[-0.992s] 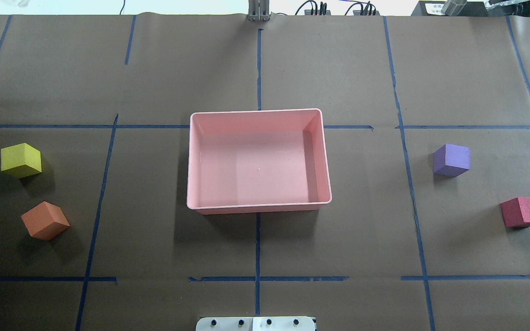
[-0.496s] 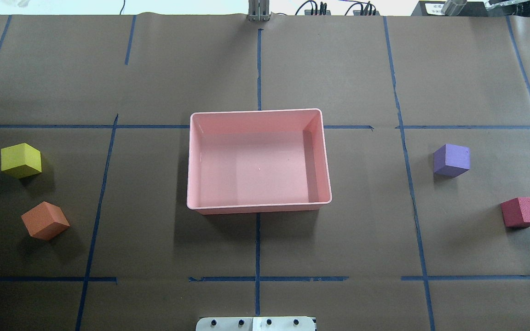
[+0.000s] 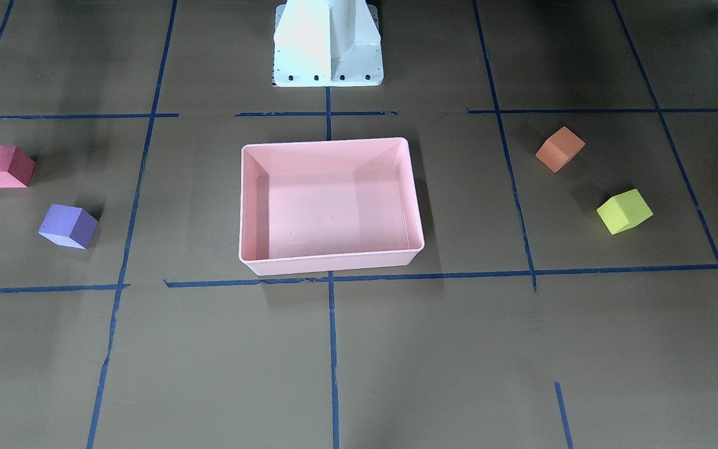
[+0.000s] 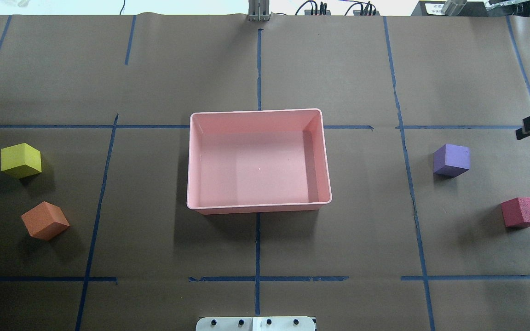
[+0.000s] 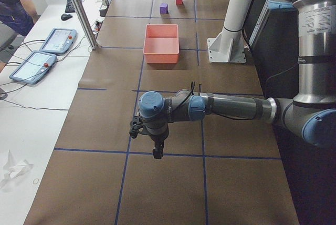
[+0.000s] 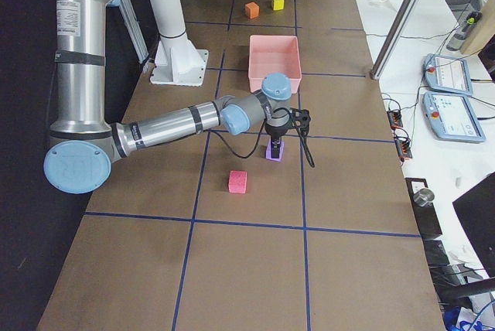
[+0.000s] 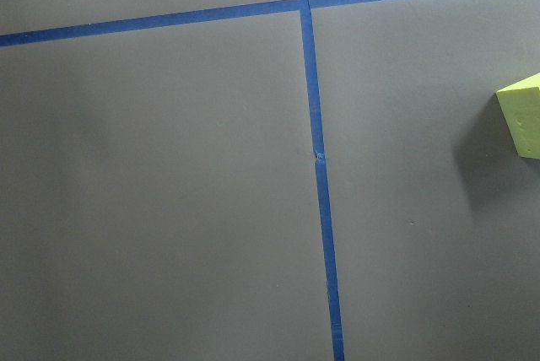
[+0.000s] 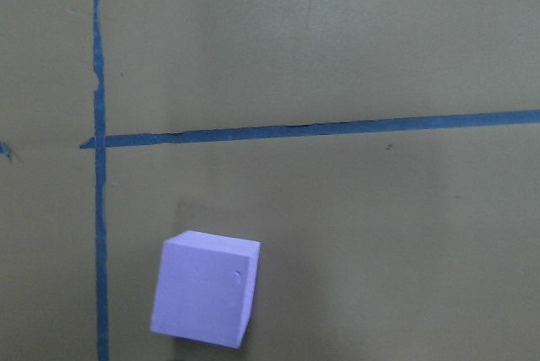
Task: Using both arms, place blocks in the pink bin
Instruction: 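Reach the right gripper down to the purple cube and grasp it, then carry the purple cube into the pink bin and release it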
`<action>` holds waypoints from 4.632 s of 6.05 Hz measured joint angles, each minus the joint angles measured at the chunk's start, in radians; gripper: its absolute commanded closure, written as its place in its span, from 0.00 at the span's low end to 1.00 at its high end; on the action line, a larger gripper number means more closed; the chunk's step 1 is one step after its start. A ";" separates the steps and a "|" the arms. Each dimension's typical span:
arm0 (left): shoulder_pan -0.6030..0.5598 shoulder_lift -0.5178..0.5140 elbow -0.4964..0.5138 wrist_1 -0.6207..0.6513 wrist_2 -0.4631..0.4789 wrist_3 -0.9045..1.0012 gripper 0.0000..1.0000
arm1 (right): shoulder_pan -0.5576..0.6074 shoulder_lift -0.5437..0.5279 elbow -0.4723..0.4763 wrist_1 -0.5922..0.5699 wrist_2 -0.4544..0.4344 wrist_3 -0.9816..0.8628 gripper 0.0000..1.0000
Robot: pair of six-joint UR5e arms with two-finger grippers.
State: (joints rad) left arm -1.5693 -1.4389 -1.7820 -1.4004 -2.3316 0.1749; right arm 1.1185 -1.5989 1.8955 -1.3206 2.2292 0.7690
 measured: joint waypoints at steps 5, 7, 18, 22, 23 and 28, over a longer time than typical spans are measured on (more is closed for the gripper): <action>0.000 0.001 0.000 0.001 0.000 0.000 0.00 | -0.192 0.063 -0.119 0.067 -0.119 0.112 0.00; 0.000 0.001 0.001 0.001 0.000 0.000 0.00 | -0.223 0.070 -0.161 0.087 -0.122 0.111 0.00; 0.000 0.002 0.000 -0.001 0.000 0.000 0.00 | -0.390 0.598 -0.096 -0.183 -0.168 0.465 0.71; 0.035 -0.043 -0.026 -0.043 0.002 -0.004 0.00 | -0.684 0.711 -0.092 -0.302 -0.470 0.655 0.00; 0.050 -0.077 -0.017 -0.105 0.003 -0.008 0.00 | -0.674 0.711 -0.090 -0.302 -0.469 0.644 0.00; 0.327 -0.094 0.007 -0.425 0.012 -0.712 0.00 | -0.277 0.590 -0.091 -0.304 -0.146 0.196 0.00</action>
State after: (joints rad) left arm -1.2420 -1.5326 -1.7751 -1.8258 -2.3193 -0.5366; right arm 0.8412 -1.0091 1.8049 -1.6245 2.0836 0.9654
